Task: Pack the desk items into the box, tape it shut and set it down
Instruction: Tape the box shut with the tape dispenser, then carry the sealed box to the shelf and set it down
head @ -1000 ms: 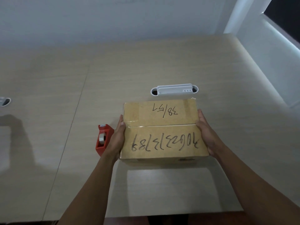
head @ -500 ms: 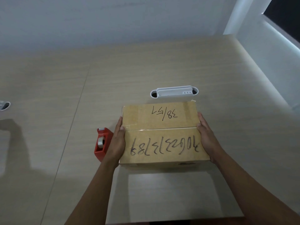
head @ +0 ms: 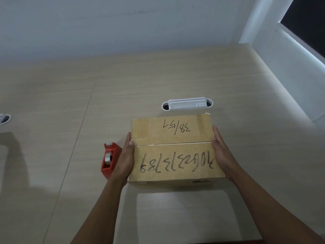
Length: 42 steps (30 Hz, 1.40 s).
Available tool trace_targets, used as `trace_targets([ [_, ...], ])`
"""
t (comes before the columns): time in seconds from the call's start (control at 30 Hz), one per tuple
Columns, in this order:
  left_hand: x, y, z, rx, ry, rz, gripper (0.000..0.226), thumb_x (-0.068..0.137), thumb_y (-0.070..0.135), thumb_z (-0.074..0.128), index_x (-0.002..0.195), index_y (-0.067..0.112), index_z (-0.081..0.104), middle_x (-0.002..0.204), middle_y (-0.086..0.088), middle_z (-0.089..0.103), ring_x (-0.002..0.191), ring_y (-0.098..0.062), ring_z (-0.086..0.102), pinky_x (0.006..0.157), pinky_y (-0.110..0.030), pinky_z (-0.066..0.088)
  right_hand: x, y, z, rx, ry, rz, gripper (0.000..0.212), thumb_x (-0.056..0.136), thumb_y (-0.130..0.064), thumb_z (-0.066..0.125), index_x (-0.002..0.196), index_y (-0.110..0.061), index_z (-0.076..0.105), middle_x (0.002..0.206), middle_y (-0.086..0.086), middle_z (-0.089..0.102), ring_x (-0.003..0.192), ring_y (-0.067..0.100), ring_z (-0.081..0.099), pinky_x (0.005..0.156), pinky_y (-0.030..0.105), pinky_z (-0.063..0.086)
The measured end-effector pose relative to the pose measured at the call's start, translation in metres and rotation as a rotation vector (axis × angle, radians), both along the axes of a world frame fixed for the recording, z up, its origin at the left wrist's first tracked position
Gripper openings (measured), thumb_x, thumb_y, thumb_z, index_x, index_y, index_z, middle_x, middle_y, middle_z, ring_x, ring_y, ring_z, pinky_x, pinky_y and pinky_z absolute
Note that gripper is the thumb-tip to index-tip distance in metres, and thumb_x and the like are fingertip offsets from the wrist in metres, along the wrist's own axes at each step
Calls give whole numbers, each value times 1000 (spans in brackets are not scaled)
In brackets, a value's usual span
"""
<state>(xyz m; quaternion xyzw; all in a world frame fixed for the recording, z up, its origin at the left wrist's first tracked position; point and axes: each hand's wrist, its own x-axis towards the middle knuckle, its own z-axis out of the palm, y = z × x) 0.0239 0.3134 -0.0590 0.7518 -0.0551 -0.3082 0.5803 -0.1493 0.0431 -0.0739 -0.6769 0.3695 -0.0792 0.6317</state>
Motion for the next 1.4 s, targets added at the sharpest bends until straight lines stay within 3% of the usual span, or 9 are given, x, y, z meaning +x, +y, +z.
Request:
trace_targets([
  [0.23, -6, -3, 7, 48, -15, -9, 53, 105, 48, 23, 154, 50, 3, 138, 13, 31, 97, -2, 57, 70, -24, 51, 2, 0, -3, 14, 28, -34, 47, 107, -46, 24, 150, -58, 12, 158, -11, 30, 132, 14, 41, 102, 35, 39],
  [0.47, 0, -11, 24, 73, -90, -28, 50, 105, 50, 23, 152, 53, 9, 159, 8, 27, 112, -8, 50, 89, -34, 47, 2, -9, 7, -4, -13, -44, 44, 108, -41, 23, 149, -55, 24, 147, -9, 48, 115, 11, 59, 90, 34, 48],
  [0.6, 2, -26, 67, 59, -186, -15, 48, 107, 43, 22, 155, 46, 14, 153, 13, 32, 120, -7, 45, 80, -18, 42, 4, -25, 49, -48, -80, -47, 42, 105, -47, 25, 144, -63, 23, 148, -5, 50, 120, 21, 60, 100, 46, 49],
  [0.73, 1, -35, 108, 41, -230, 13, 44, 106, 48, 22, 149, 57, 19, 152, 11, 38, 126, -20, 54, 103, -45, 47, 7, -41, 93, -77, -116, -22, 41, 102, -53, 25, 140, -68, 24, 146, 6, 52, 118, 30, 61, 90, 45, 55],
  [0.87, -14, -48, 147, 18, -284, -11, 44, 107, 44, 21, 150, 53, 21, 139, 11, 41, 114, -18, 58, 79, -29, 50, -9, -50, 131, -58, -169, -45, 43, 105, -48, 25, 146, -59, 22, 138, 8, 59, 108, 27, 67, 79, 38, 56],
  [1.07, -50, -79, 184, -52, -242, -63, 44, 108, 42, 23, 150, 53, 21, 133, 5, 46, 105, -22, 64, 77, -37, 56, -71, -59, 169, 6, -243, -143, 43, 107, -42, 27, 148, -56, 25, 121, 8, 62, 86, 23, 70, 55, 31, 55],
  [1.17, -80, -99, 201, -101, -228, -160, 44, 108, 39, 24, 150, 51, 24, 126, 4, 50, 95, -22, 67, 65, -33, 55, -123, -57, 185, -12, -288, -235, 40, 107, -39, 28, 143, -56, 35, 105, 8, 72, 81, 25, 71, 60, 37, 58],
  [1.27, -107, -114, 210, -120, -231, -269, 43, 108, 38, 26, 149, 53, 27, 136, 0, 51, 98, -24, 68, 72, -36, 56, -178, -49, 197, -52, -291, -338, 39, 106, -37, 27, 137, -54, 43, 88, 7, 71, 77, 26, 69, 62, 38, 58],
  [1.4, -155, -134, 222, -163, -243, -430, 43, 108, 37, 28, 148, 53, 29, 139, 2, 51, 103, -24, 66, 81, -40, 57, -264, -20, 215, -112, -294, -492, 38, 107, -33, 23, 132, -49, 47, 92, 12, 65, 76, 24, 64, 64, 37, 58],
])
